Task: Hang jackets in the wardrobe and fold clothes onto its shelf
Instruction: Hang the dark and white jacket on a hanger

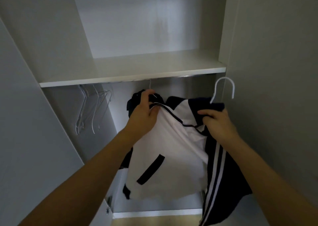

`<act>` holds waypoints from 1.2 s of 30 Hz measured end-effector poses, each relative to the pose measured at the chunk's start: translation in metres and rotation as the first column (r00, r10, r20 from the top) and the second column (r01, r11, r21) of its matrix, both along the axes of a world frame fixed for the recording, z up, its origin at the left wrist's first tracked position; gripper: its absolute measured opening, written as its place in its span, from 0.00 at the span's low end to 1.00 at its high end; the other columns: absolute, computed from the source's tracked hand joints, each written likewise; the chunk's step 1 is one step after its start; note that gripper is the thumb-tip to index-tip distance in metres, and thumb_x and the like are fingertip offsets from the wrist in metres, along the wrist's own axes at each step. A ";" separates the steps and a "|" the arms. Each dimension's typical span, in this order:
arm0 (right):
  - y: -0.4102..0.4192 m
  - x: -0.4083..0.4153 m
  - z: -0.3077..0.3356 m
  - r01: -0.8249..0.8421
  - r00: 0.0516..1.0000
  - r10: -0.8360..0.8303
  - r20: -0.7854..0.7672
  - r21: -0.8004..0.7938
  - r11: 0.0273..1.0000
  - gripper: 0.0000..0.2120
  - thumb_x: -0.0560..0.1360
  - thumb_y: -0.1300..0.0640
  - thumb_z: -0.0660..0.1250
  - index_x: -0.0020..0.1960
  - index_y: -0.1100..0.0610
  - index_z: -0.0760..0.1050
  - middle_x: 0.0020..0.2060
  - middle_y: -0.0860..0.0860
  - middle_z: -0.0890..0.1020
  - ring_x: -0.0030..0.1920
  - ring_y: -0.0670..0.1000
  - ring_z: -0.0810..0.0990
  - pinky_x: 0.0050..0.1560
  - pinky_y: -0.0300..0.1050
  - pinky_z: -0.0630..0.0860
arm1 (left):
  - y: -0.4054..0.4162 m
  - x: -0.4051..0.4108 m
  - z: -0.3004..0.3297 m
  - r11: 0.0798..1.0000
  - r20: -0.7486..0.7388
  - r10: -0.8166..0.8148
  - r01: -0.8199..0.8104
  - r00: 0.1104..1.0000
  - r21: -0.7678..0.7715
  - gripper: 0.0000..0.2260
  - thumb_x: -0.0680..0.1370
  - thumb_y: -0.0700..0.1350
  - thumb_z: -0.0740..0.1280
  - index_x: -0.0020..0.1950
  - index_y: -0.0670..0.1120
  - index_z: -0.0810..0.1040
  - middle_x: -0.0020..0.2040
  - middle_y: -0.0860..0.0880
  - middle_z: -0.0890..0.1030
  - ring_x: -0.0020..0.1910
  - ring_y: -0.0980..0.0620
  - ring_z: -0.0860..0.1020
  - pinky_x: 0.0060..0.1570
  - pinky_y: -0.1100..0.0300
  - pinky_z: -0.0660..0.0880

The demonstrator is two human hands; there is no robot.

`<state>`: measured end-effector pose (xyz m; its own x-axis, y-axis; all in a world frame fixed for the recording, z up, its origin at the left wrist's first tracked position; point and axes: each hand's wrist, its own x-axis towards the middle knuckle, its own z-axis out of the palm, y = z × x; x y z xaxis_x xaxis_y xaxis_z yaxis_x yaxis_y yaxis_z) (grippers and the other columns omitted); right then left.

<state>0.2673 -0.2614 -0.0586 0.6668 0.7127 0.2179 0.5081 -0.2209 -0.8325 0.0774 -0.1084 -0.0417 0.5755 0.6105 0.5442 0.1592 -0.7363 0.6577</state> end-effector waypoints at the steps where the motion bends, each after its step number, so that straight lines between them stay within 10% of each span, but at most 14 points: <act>1: 0.001 -0.004 -0.006 -0.051 0.997 0.050 -0.056 -0.013 0.999 0.14 0.75 0.55 0.66 0.59 0.42 0.77 0.68 0.49 0.63 0.65 0.53 0.70 0.65 0.42 0.65 | 0.001 0.001 0.006 1.000 -0.065 -0.005 0.007 0.998 0.026 0.13 0.82 0.41 0.61 0.66 0.49 0.70 0.56 0.52 0.78 0.54 0.57 0.77 0.51 0.80 0.67; 6: 0.005 -0.027 -0.032 -0.342 0.935 0.333 -0.125 -0.063 0.937 0.49 0.52 0.27 0.73 0.70 0.31 0.62 0.57 0.35 0.50 0.62 0.39 0.54 0.67 0.37 0.52 | -0.011 0.004 0.018 0.976 -0.270 -0.188 0.211 0.944 0.058 0.09 0.82 0.40 0.60 0.56 0.50 0.78 0.51 0.55 0.80 0.49 0.65 0.76 0.52 0.78 0.67; 9: 0.014 -0.034 -0.037 -0.382 0.918 0.380 -0.113 0.010 0.924 0.33 0.55 0.31 0.76 0.57 0.22 0.68 0.58 0.37 0.58 0.59 0.38 0.60 0.66 0.36 0.57 | -0.022 0.004 0.018 0.963 -0.251 -0.255 0.268 0.934 0.016 0.09 0.82 0.39 0.60 0.53 0.50 0.78 0.47 0.57 0.80 0.47 0.65 0.77 0.49 0.75 0.70; 12: 0.025 -0.041 -0.040 -0.308 0.949 0.312 -0.053 0.072 0.949 0.10 0.69 0.49 0.74 0.42 0.34 0.77 0.57 0.44 0.68 0.50 0.39 0.71 0.61 0.42 0.71 | -0.029 0.001 0.017 0.971 -0.234 -0.234 0.241 0.944 0.002 0.07 0.82 0.41 0.60 0.51 0.51 0.76 0.45 0.58 0.79 0.45 0.66 0.76 0.46 0.75 0.69; 17: 0.024 -0.045 -0.043 -0.115 0.991 0.122 -0.049 0.126 0.985 0.20 0.75 0.48 0.62 0.24 0.44 0.71 0.50 0.49 0.73 0.38 0.47 0.75 0.41 0.44 0.72 | -0.025 -0.016 -0.001 0.992 -0.271 -0.128 0.124 0.954 -0.031 0.03 0.80 0.44 0.64 0.52 0.52 0.72 0.46 0.58 0.76 0.44 0.69 0.73 0.44 0.78 0.67; 22: 0.020 -0.056 -0.041 -0.316 0.906 0.330 -0.266 0.094 0.944 0.06 0.65 0.41 0.61 0.32 0.36 0.75 0.55 0.49 0.71 0.48 0.49 0.77 0.49 0.44 0.74 | -0.024 -0.015 -0.006 0.992 -0.204 -0.078 0.057 0.976 -0.110 0.01 0.80 0.45 0.64 0.50 0.48 0.74 0.44 0.53 0.78 0.42 0.62 0.75 0.42 0.73 0.70; 28: 0.021 -0.068 -0.056 -0.357 0.927 0.360 -0.104 0.040 0.933 0.31 0.59 0.31 0.70 0.62 0.29 0.69 0.64 0.45 0.64 0.60 0.45 0.71 0.63 0.43 0.70 | -0.034 -0.016 0.010 0.953 -0.214 -0.300 0.283 0.930 -0.109 0.08 0.80 0.38 0.63 0.49 0.51 0.76 0.45 0.56 0.79 0.44 0.65 0.76 0.47 0.73 0.70; 32: 0.026 -0.073 -0.046 -0.237 0.952 0.266 -0.153 0.186 0.954 0.04 0.72 0.43 0.68 0.45 0.37 0.80 0.56 0.51 0.73 0.48 0.50 0.78 0.54 0.53 0.78 | -0.037 -0.018 0.014 0.960 -0.196 -0.279 0.269 0.940 -0.074 0.09 0.80 0.39 0.64 0.48 0.53 0.75 0.43 0.58 0.78 0.43 0.65 0.76 0.45 0.74 0.70; 36: 0.027 -0.077 -0.035 -0.024 0.915 0.147 -0.376 0.312 0.950 0.10 0.71 0.49 0.61 0.34 0.47 0.78 0.35 0.52 0.79 0.35 0.49 0.77 0.40 0.48 0.74 | -0.034 -0.023 0.004 0.992 -0.295 -0.123 0.127 0.948 -0.004 0.05 0.77 0.42 0.64 0.49 0.51 0.71 0.39 0.53 0.75 0.33 0.64 0.72 0.34 0.74 0.68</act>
